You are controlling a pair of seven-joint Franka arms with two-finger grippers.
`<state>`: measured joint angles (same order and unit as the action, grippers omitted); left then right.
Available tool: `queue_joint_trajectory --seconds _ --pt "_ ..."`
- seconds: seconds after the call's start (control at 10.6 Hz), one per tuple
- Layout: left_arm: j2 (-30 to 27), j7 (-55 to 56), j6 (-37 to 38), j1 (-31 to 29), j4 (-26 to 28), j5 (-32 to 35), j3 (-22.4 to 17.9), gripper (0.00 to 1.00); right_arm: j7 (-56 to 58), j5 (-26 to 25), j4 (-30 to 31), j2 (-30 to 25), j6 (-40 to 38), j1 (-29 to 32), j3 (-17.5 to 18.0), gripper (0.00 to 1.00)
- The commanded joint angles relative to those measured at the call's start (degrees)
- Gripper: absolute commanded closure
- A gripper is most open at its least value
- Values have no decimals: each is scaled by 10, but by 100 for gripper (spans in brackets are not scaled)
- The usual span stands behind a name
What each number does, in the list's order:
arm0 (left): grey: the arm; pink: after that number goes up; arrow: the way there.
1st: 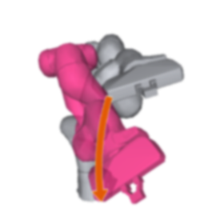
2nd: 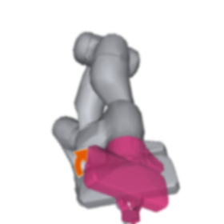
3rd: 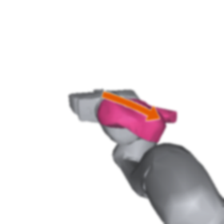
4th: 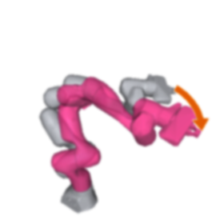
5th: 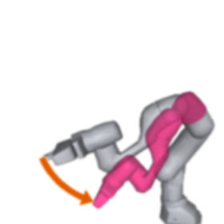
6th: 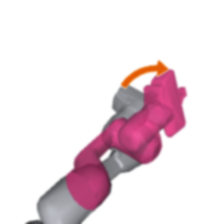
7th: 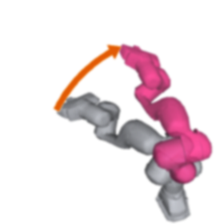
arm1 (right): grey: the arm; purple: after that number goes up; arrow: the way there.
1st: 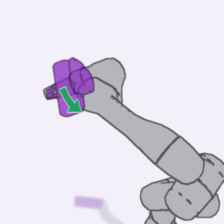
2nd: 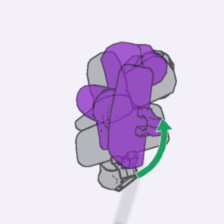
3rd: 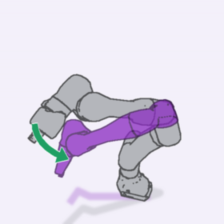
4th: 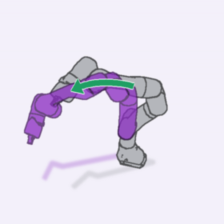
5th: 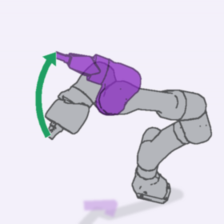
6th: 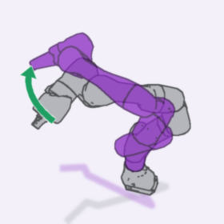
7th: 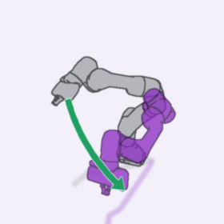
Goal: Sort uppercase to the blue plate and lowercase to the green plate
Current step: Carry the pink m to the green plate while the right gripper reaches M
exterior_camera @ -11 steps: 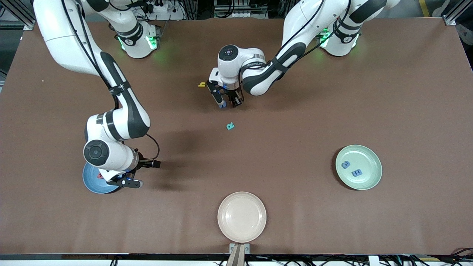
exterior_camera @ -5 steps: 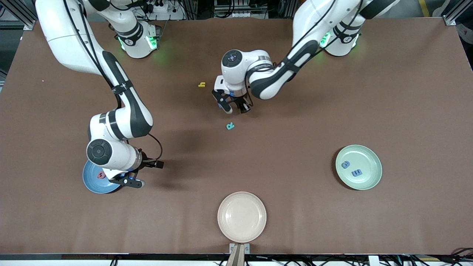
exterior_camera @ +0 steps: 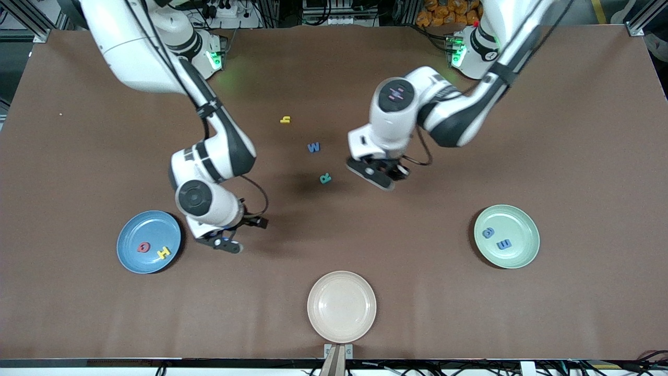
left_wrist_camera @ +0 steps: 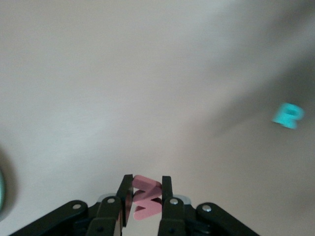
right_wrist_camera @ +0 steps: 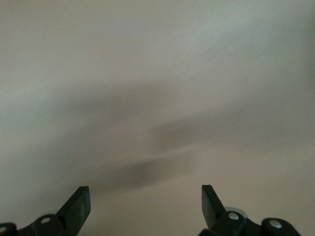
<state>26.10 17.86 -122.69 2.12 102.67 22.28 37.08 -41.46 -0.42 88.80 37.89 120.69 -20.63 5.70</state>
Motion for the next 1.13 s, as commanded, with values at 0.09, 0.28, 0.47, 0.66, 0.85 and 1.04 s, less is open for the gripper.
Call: queue_joint_trajectory --seconds 0.09,0.28,0.47,0.66,0.85,1.04 --pt "23 -64 -2 -144 -5 -10 7 100 -62 4 18 -9 20 -127 -3 0" --pt "29 -88 -2 -185 -12 -7 -5 100 -89 -9 127 -43 116 -159 41 0" --pt "48 -93 -5 -194 -37 -4 -39 100 -92 -55 222 -77 152 -178 74 0" --pt "80 -94 -6 -193 -70 -4 -67 100 -116 -114 258 -85 152 -186 86 0" --pt "103 -94 -7 -193 -90 -4 -80 100 -115 -151 312 -115 179 -159 99 0" --pt "115 -94 -13 -193 -91 6 -81 100 -114 -152 352 -130 240 -152 99 0"
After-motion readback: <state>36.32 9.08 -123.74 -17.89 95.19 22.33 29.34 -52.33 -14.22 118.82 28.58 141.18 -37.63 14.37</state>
